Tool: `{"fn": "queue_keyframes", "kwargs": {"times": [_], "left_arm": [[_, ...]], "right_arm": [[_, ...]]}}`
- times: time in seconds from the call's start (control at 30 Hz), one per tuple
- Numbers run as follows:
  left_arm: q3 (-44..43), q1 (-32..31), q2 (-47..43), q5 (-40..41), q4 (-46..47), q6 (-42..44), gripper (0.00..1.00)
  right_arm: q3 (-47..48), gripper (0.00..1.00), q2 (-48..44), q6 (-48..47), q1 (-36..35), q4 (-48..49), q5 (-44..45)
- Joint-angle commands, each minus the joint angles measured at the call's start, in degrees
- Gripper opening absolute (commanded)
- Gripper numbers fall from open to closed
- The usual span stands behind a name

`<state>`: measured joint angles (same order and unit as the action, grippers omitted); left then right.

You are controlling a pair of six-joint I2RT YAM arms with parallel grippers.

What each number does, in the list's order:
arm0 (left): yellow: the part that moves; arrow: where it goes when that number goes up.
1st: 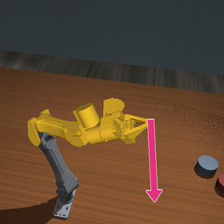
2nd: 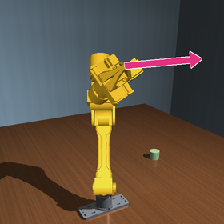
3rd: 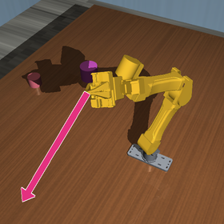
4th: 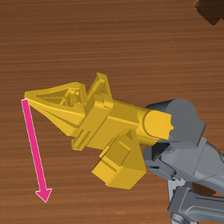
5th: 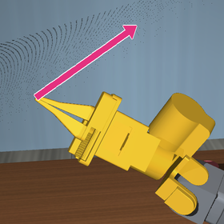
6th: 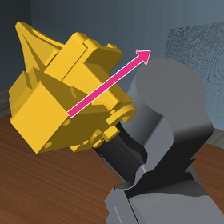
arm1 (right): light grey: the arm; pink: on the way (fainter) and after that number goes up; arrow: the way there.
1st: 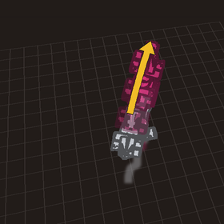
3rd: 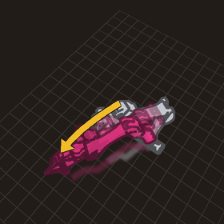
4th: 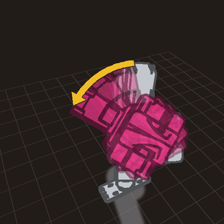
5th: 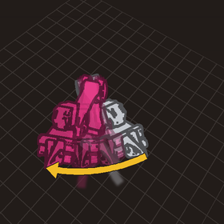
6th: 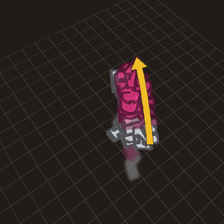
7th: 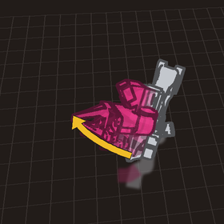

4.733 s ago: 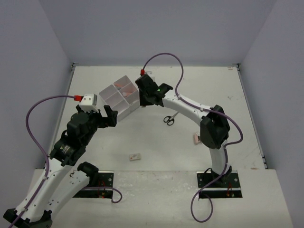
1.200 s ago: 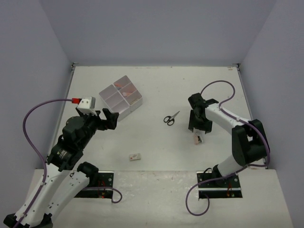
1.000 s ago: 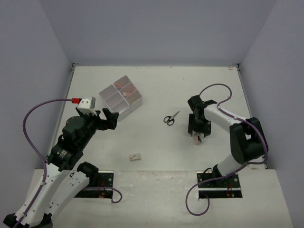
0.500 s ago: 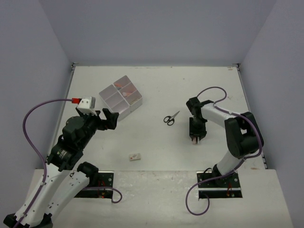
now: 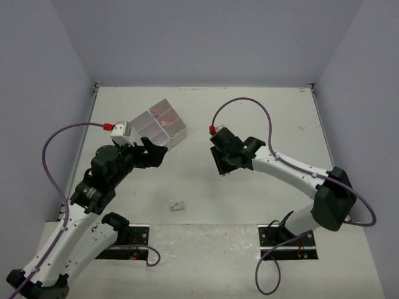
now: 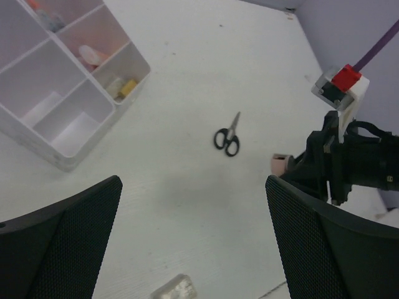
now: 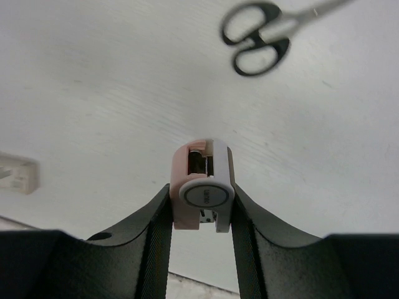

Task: Sort the stationery into containers
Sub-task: Pick up the stapler from the center of the board.

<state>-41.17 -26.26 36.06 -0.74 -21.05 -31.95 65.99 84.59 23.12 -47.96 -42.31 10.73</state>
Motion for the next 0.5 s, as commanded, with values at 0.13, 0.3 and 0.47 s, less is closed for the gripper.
{"fn": "queue_keyframes", "kwargs": {"times": [0.13,0.3,0.47], "left_arm": [[10.3,-0.9,8.7,-29.0,31.6,-27.1,1.0],[14.5,-4.7,13.6,-30.0,44.4,-31.4,1.0],[14.0,-7.8,15.1,-27.5,47.2,-30.7,1.0]], "right_arm": [[-0.3,0.0,-13.0,-12.3,-7.5,18.3,-10.0],[2.5,0.0,-12.3,-13.0,-8.2,18.8,-14.8],[3.5,0.0,-10.3,-12.9,-9.1,17.8,-14.2]]}}
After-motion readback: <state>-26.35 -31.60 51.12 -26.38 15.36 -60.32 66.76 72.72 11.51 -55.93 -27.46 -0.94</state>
